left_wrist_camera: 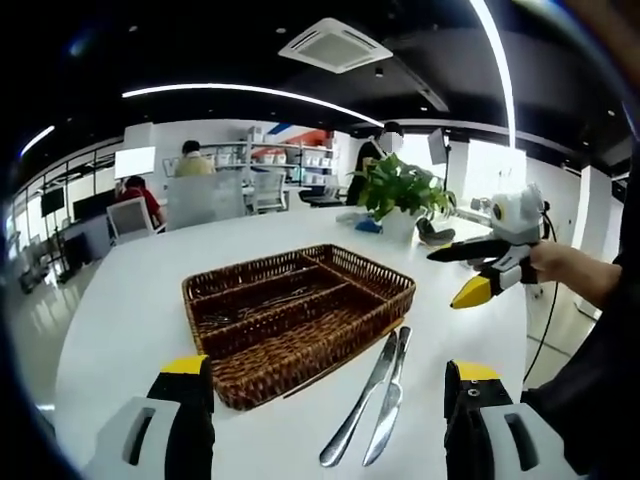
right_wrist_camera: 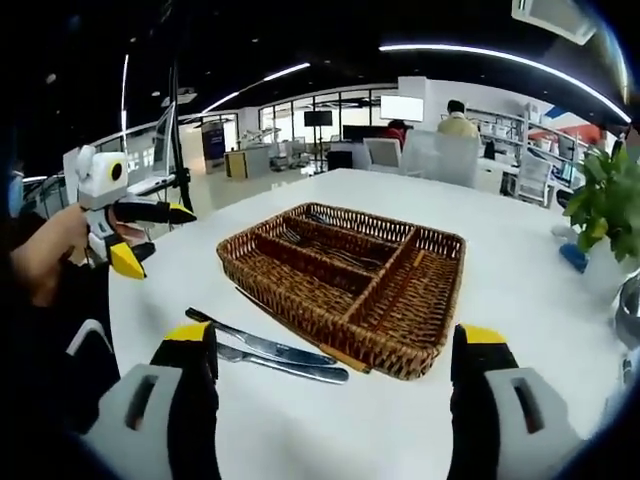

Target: Arrange the knives, forks, and spoons in their matching storage slots by inserting each utensil handle-first until every utensil is classified and aligned in the correct compartment

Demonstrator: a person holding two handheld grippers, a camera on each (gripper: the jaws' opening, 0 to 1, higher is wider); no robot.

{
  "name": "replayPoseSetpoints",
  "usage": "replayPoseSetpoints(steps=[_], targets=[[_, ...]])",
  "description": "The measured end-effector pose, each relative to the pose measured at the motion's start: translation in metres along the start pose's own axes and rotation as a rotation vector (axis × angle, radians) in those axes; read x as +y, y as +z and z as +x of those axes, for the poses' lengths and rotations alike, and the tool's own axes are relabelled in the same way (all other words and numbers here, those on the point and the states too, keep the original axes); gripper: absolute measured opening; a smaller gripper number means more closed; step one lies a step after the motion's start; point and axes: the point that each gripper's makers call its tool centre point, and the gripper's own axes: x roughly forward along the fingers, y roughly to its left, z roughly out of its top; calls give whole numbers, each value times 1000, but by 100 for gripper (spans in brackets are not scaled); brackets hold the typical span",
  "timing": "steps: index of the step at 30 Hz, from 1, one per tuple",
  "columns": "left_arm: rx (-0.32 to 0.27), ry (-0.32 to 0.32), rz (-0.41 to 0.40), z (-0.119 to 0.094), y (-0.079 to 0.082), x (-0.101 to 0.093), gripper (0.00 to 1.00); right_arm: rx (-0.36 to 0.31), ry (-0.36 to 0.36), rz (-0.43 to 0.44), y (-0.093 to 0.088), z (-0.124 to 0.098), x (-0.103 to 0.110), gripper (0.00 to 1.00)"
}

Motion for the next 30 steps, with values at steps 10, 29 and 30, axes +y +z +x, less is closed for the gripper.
replayPoseSetpoints(steps=[10,29,30], targets=[[-12,-3,5,-5,2,-4,100,-2,-9,7,-3,-6,3,100],[24,-12,24,-6,-7,-12,100,-7,-11,8,0,-10,6,100],[26,-13,27,-6,-8,-13,100,-6,-11,8,-1,-10,6,100]])
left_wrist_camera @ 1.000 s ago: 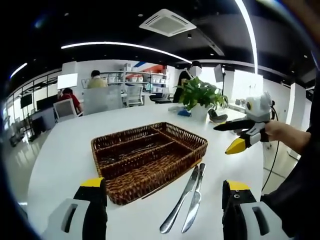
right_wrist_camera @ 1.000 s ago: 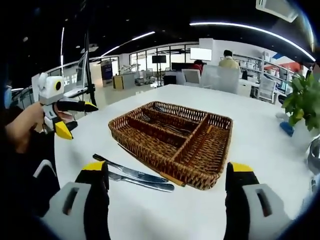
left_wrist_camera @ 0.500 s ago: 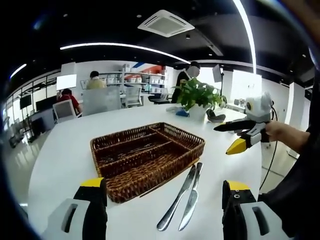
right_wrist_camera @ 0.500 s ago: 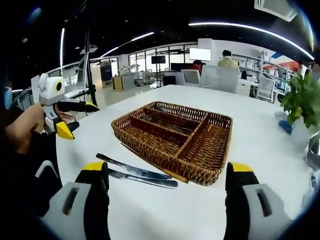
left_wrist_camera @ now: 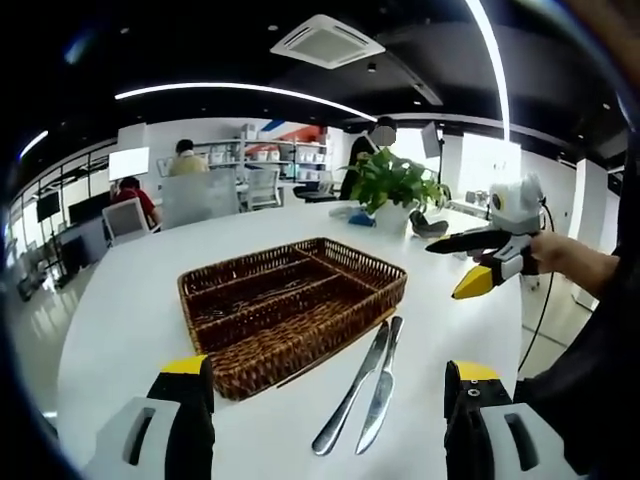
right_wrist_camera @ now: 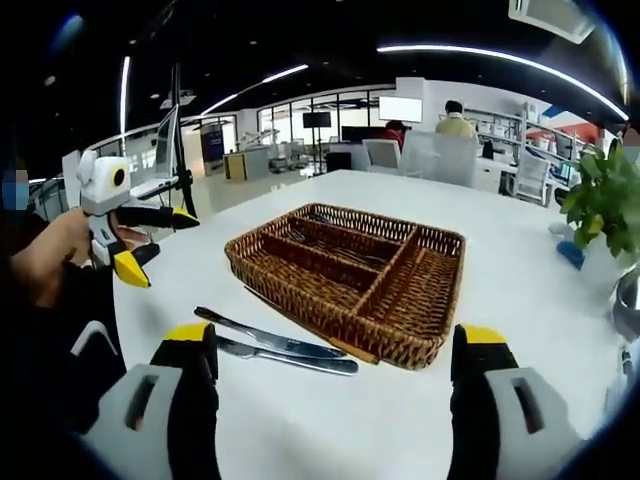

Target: Arrange the knives, forks, and spoons in their matching storage slots by inserting each utensil handle-first until every utensil is classified and aligned in the correct compartment

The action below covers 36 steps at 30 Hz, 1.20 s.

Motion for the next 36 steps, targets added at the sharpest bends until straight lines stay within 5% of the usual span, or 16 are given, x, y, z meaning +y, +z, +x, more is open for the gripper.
replayPoseSetpoints(steps=[14,31,36], targets=[[43,-23,36,3,-8,-11,100,7,3,-10,-1,1,2,99],[285,-134,141,14,-53,-38,73,55,39,-37,-14,1,20,94],[326,-163,145,17,-56,-40,56,71,51,-54,-17,0,22,92]])
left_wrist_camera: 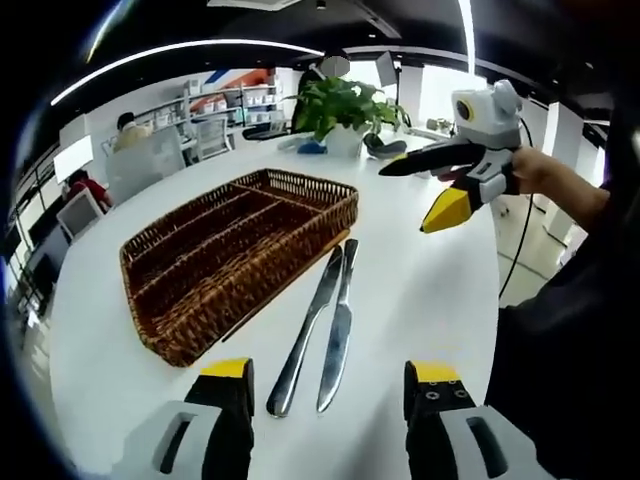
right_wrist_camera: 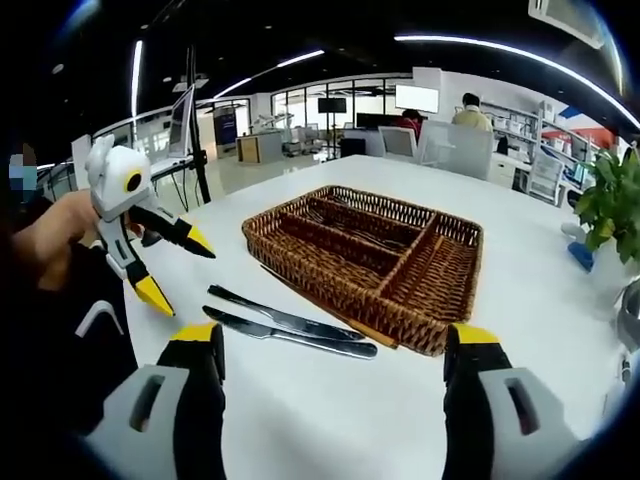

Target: Arrange the knives, forks, and spoons in their matching storage slots by inserting each utensil handle-first until every utensil is classified and aligned in the correct compartment

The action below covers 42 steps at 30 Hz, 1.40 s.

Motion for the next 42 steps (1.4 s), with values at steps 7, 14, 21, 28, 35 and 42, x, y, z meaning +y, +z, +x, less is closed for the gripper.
replayPoseSetpoints(steps=[7,14,21,28,35,42], targets=[[123,-35,51,13,-12,-4,52,30,16,-18,-8,1,7,88],[157,-74,66,24,-10,-10,40,45,27,-29,-12,4,10,86],[209,-97,85,35,-13,-10,28,62,33,-41,-16,6,12,84],[275,-104,114,40,-22,-5,23,70,34,-39,-19,8,14,83],[370,-114,180,44,-33,-5,23,77,37,-44,-20,10,15,82],[449,-121,251,46,-32,-6,22,90,34,-54,-22,11,15,81]])
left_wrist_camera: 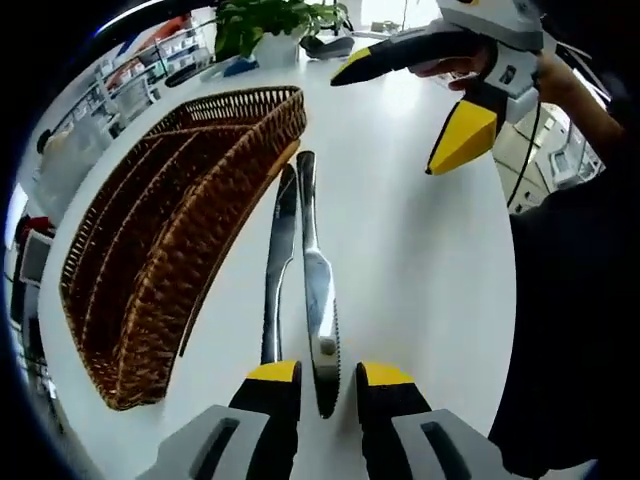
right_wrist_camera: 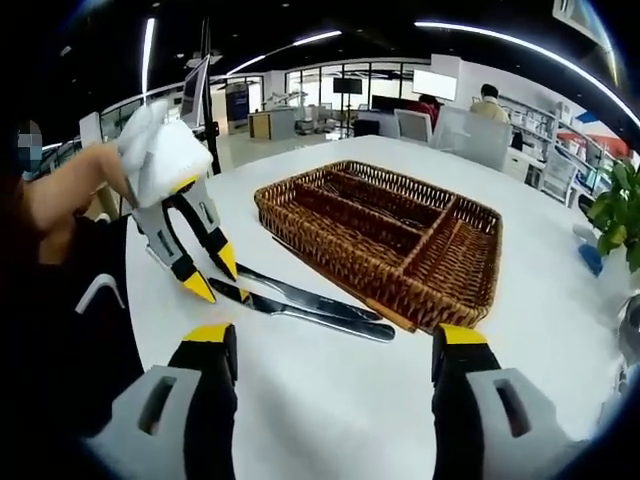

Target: Arrange the knives, forks, and spoons in their matching storage slots by inserting each utensil handle-first until every utensil is classified and aligned in the correct compartment

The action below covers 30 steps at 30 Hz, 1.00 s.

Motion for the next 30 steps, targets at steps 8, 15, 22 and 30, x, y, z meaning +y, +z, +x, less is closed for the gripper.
replayPoseSetpoints(steps=[8,15,22,30], targets=[[90,5,7,2,2,1,17,17,-2,-1,-6,1,0,79],[109,22,5,2,2,2,10,15,-8,1,-8,-1,-3,78],[104,16,44,2,2,2,10,22,23,-46,-6,1,-5,72],[60,13,26,0,0,0,9,56,96,-140,-2,3,2,55]])
